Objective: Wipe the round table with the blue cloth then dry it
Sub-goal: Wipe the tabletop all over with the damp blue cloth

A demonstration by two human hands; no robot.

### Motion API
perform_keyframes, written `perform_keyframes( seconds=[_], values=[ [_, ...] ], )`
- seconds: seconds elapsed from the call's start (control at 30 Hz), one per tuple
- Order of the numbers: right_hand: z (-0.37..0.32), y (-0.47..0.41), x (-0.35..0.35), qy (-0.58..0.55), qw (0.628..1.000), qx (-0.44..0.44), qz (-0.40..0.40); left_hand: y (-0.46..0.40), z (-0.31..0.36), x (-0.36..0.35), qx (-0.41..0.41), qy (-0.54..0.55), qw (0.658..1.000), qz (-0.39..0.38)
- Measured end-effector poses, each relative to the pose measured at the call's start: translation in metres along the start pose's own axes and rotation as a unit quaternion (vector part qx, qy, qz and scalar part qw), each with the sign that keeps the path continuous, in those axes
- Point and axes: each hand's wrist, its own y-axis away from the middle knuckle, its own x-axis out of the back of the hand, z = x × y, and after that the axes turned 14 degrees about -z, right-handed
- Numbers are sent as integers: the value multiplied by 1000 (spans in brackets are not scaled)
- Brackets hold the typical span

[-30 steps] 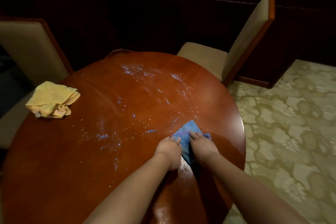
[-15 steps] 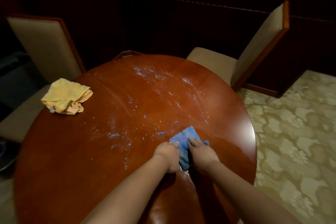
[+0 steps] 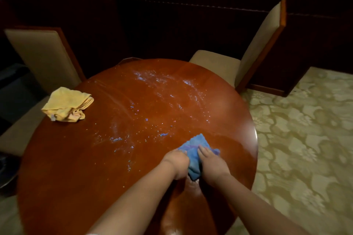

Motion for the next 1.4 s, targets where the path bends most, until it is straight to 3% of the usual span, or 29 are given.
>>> perform_keyframes(
  seconds=[0.23,0.3,0.43,0.6,0.87,1.0,1.13,1.4],
  values=[
    [37,60,-31,-21,994,-105,-1,-3,62,14,-47,91,993,54],
    [48,66,-39,-33,992,-107,51,-7,76,13,-49,133,986,90],
    [64,69,-62,-61,989,-121,61,-20,98,5,-58,179,973,135],
    [80,57,-58,-42,990,-115,71,-51,107,0,-43,71,991,104],
    [129,8,-23,5,987,-142,77,-101,94,52,1,-16,997,79],
    [109,24,-42,-53,981,-158,99,-81,97,34,-12,-38,996,81],
    [68,54,-84,-127,979,-112,109,-41,102,-2,-27,-67,996,55],
    [55,68,-90,-118,983,-123,67,-26,103,-6,-26,-72,997,30]
  ],
)
